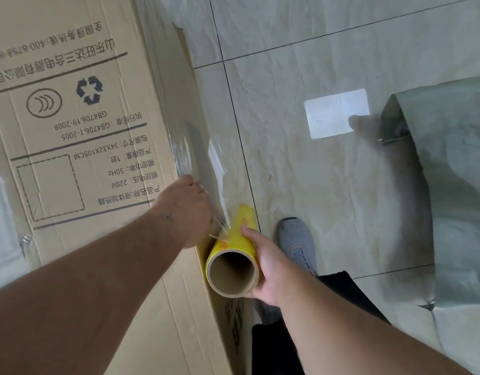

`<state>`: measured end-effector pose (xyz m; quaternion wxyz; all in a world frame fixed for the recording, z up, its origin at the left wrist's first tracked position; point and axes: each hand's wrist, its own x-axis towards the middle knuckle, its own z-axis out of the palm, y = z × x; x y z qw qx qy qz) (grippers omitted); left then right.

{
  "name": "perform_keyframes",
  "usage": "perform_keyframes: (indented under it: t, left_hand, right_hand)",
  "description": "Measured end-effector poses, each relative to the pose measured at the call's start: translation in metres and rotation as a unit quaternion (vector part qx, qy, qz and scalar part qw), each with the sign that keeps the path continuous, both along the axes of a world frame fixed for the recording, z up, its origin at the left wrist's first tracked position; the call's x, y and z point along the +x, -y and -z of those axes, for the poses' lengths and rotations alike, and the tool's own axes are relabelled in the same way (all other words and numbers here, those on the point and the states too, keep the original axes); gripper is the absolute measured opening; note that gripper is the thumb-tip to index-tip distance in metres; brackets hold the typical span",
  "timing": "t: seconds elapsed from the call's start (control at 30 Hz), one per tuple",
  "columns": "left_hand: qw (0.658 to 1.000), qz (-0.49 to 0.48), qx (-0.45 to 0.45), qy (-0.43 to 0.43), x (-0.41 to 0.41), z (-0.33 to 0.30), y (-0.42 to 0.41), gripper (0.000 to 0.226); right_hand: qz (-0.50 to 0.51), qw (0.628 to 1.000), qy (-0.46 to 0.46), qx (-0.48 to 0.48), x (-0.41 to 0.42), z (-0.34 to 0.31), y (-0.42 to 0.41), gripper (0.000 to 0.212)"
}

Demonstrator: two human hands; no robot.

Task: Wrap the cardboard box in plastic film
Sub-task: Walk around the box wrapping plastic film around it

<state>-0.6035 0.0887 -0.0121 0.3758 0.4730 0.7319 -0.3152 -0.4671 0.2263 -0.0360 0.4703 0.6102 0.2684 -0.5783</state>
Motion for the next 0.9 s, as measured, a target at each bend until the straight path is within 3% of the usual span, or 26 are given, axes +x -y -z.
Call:
perform_keyframes:
  t: [0.1,0.2,0.27,0.37,0.43,0.63,0.77,0.9]
  left_hand:
    - [1.0,0.01,-0.015,-0.007,0.0,0.003,0.0,0.041]
    - [0.999,0.035,-0.033,-0.01,0.003,0.004,0.001,0.046]
    - [0.999,0.027,-0.029,-0.003,0.007,0.002,0.001,0.047]
    - [1.0,0.022,-0.019,-0.008,0.014,-0.003,-0.003,0.045]
    - [0.999,0.028,-0.026,-0.009,0.019,-0.008,-0.006,0.044]
    - [0.999,0.025,-0.016,-0.024,0.019,-0.007,0.0,0.048]
    - [0.999,0.033,-0.014,-0.018,0.018,-0.007,0.0,0.046]
    - [0.999,0.042,0.011,-0.026,0.021,-0.006,0.0,0.04]
  right_hand:
    - [0.113,0.993,-0.02,-0.028,0.007,0.003,0.006,0.066]
    - [0.091,0.995,-0.024,-0.009,0.013,0.006,0.011,0.059]
    - [0.037,0.999,-0.028,-0.004,0.022,0.008,0.011,0.067]
    - [-0.089,0.995,-0.044,0.024,0.047,0.024,0.014,0.107]
    - [-0.179,0.981,-0.058,0.052,0.057,0.033,0.016,0.123]
    - [-0.322,0.944,-0.066,0.042,0.021,0.017,0.013,0.13]
    - [-0.212,0.976,-0.025,0.038,0.02,0.009,0.007,0.09]
    - [0.065,0.998,0.011,0.017,0.049,0.008,0.004,0.064]
